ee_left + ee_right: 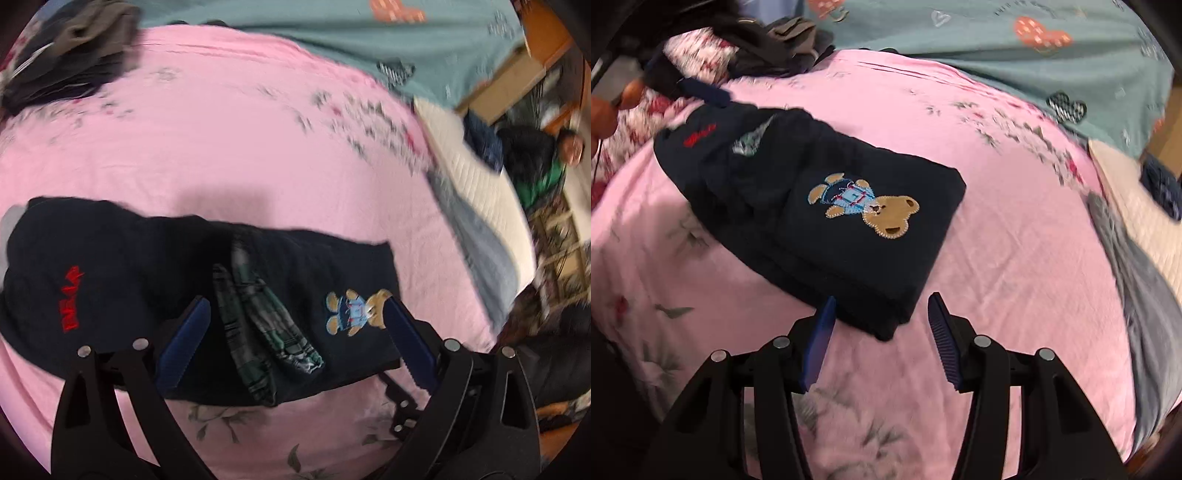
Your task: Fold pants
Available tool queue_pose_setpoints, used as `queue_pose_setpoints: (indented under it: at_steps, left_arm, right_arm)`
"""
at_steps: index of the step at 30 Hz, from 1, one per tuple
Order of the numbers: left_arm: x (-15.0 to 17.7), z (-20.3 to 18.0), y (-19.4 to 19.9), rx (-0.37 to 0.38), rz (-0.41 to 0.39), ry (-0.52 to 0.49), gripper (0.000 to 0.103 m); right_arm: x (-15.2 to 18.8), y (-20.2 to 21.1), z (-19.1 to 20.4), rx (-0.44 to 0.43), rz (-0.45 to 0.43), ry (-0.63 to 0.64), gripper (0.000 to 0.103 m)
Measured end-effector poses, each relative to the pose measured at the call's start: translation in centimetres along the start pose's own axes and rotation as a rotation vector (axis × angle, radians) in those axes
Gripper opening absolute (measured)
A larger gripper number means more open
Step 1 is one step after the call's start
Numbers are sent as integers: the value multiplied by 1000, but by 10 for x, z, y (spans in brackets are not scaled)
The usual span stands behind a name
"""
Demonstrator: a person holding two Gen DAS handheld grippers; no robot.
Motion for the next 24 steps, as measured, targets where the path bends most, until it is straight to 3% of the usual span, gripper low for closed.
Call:
queue_pose_setpoints:
  at_steps: [1,4,5,8,10,11,14,18,20,22,24]
  left_arm:
    - [3,-3,-13,-61,20,-53,95]
    - [26,18,-44,-318,99,-161,73]
    - [34,29,-48,-318,125,-147,70]
    - [43,49,-32,-243,79,-54,70]
    - [43,56,-18,-215,36,-1,70]
    - [43,61,-11,-190,14,30,72]
    - [43,64,-7,-192,-5,51,73]
    - [46,53,-29,-208,21,15,73]
    - [46,49,-38,-199,34,8,73]
    - [48,41,-42,-197,38,-18,73]
    - [49,34,-45,-201,41,-49,73]
  right_arm:
    - [0,-5,-3,-31,16,-19,31]
    - [0,-3,-22,-72,10,-127,10]
    - [1,-1,-29,-94,12,-170,10]
    - [16,3,-49,-186,27,-380,9]
    - [29,3,-64,-218,56,-518,27]
    - [30,7,-69,-205,61,-540,29]
    - [7,35,-67,-75,-17,-438,32]
    - [-39,29,-42,-152,-93,-318,32]
    - [-48,0,-29,-162,-41,-278,32]
    - [-37,-30,-25,-99,47,-224,31]
    - [-27,-29,-29,-79,18,-207,32]
Point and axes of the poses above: each gripper's, at about its wrist camera, not at the fingertips, and y roughly against the way its jaws point, z to its left, x to its underside, the point moved 4 cm from there along -y, roughly the way its jaws point, and after that the axes turned 3 degrees about -y, right-handed, at the moved point
